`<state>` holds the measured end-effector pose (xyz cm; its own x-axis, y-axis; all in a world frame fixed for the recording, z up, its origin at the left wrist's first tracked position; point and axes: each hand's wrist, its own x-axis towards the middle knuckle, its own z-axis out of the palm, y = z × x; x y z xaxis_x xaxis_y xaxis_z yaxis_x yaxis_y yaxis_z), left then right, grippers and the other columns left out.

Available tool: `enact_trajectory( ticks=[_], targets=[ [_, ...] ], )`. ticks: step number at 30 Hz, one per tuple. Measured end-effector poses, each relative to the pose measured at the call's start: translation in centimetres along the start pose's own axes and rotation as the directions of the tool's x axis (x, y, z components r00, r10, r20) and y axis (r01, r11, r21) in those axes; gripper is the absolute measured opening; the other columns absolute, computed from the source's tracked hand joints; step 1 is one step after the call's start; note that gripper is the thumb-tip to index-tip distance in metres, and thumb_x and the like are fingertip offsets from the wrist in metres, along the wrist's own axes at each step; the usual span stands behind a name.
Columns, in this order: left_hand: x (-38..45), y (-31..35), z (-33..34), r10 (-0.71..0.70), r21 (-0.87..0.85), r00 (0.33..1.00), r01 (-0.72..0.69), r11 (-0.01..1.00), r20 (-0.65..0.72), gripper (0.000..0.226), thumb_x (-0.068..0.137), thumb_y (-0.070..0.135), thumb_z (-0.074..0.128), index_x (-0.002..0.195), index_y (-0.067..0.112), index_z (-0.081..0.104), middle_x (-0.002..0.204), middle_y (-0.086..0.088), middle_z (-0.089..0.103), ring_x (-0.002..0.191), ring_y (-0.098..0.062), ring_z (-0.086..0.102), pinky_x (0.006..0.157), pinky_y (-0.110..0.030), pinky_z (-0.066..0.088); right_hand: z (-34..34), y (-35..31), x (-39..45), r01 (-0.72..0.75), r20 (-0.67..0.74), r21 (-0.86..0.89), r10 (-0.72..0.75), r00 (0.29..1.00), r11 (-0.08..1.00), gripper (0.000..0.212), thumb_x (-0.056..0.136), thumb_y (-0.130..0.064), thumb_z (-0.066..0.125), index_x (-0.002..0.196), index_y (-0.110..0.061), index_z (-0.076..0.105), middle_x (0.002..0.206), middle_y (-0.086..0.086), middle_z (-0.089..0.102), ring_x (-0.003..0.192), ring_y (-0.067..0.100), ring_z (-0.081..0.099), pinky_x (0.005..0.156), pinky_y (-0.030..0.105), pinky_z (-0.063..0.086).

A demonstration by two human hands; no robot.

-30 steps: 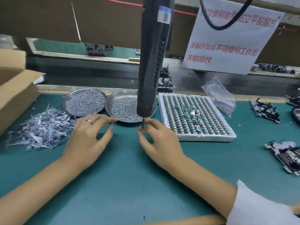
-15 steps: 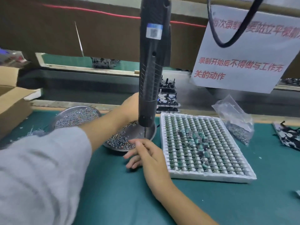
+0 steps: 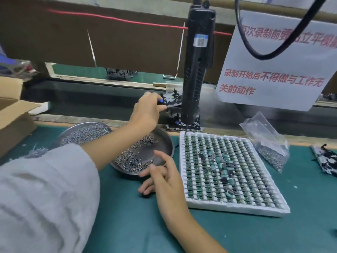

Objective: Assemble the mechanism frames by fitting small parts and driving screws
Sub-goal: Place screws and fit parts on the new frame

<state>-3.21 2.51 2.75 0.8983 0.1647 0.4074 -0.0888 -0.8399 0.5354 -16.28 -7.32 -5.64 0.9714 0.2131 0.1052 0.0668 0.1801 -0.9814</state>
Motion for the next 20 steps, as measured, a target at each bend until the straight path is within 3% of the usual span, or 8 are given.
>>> enact_trajectory(
  ticks=[4, 7, 11, 14, 17, 20],
  targets=[
    [-2.0, -3.0, -5.0, -0.005, -0.04, 0.987, -0.002, 0.999, -0.159, 0.026, 0.093, 0.021, 0.06, 0.118, 0.013, 0.06, 0.123, -0.008, 0.057, 0.11, -0.03, 0.054, 0.092, -0.037, 0.042, 0.0, -0.2, 0.0, 0.02, -0.02, 0.018, -0.019, 1.0, 1.0, 0.028, 0.1, -0.007, 0.044, 0.115, -0.029, 0.049, 0.075, 0.001, 0.07, 0.049, 0.015, 0.057, 0.047, 0.021, 0.046],
    [-6.5, -4.8, -9.3, 0.173, 0.03, 0.965, -0.17, 0.985, -0.199, 0.027, 0.091, 0.021, 0.061, 0.116, 0.01, 0.061, 0.115, -0.008, 0.059, 0.101, -0.029, 0.058, 0.087, -0.042, 0.045, 0.1, -0.3, -0.1, 0.043, -0.036, 0.03, -0.042, 0.998, 0.999, 0.027, 0.099, -0.007, 0.043, 0.114, -0.029, 0.05, 0.076, 0.001, 0.07, 0.05, 0.014, 0.056, 0.045, 0.021, 0.045],
    [-14.2, -7.0, -13.0, 0.395, 0.173, 0.911, -0.374, 0.911, -0.115, 0.036, 0.09, 0.036, 0.053, 0.107, 0.005, 0.062, 0.103, -0.008, 0.062, 0.081, -0.033, 0.065, 0.066, -0.046, 0.053, 0.2, -0.4, -0.3, 0.117, -0.098, 0.002, -0.116, 0.988, 0.993, 0.027, 0.1, -0.018, 0.043, 0.118, -0.036, 0.051, 0.093, -0.004, 0.071, 0.072, 0.011, 0.062, 0.054, 0.025, 0.052],
    [-18.9, -8.7, -13.6, 0.491, 0.248, 0.871, -0.476, 0.844, 0.001, 0.033, 0.093, 0.042, 0.044, 0.108, 0.015, 0.055, 0.095, -0.004, 0.062, 0.057, -0.026, 0.063, 0.047, -0.036, 0.052, 0.3, -0.5, -0.4, 0.158, -0.135, -0.028, -0.161, 0.978, 0.987, 0.03, 0.1, -0.022, 0.042, 0.117, -0.045, 0.052, 0.111, -0.019, 0.065, 0.098, 0.002, 0.061, 0.071, 0.023, 0.054],
    [-22.0, -10.6, -12.7, 0.551, 0.246, 0.829, -0.555, 0.795, 0.09, 0.034, 0.097, 0.046, 0.039, 0.106, 0.019, 0.057, 0.092, 0.0, 0.064, 0.045, -0.016, 0.054, 0.047, -0.024, 0.04, 0.5, -0.7, -0.6, 0.179, -0.132, -0.036, -0.182, 0.974, 0.983, 0.028, 0.1, -0.023, 0.041, 0.112, -0.044, 0.055, 0.115, -0.028, 0.062, 0.113, 0.001, 0.056, 0.077, 0.021, 0.054],
    [-23.4, -11.9, -11.6, 0.583, 0.239, 0.798, -0.602, 0.761, 0.154, 0.038, 0.091, 0.047, 0.048, 0.095, 0.017, 0.072, 0.09, 0.005, 0.067, 0.044, -0.012, 0.048, 0.047, -0.023, 0.037, 0.6, -0.6, -0.9, 0.191, -0.12, -0.071, -0.198, 0.973, 0.979, 0.025, 0.099, -0.023, 0.042, 0.115, -0.037, 0.055, 0.12, -0.017, 0.063, 0.113, 0.005, 0.058, 0.077, 0.023, 0.055]
  ],
)
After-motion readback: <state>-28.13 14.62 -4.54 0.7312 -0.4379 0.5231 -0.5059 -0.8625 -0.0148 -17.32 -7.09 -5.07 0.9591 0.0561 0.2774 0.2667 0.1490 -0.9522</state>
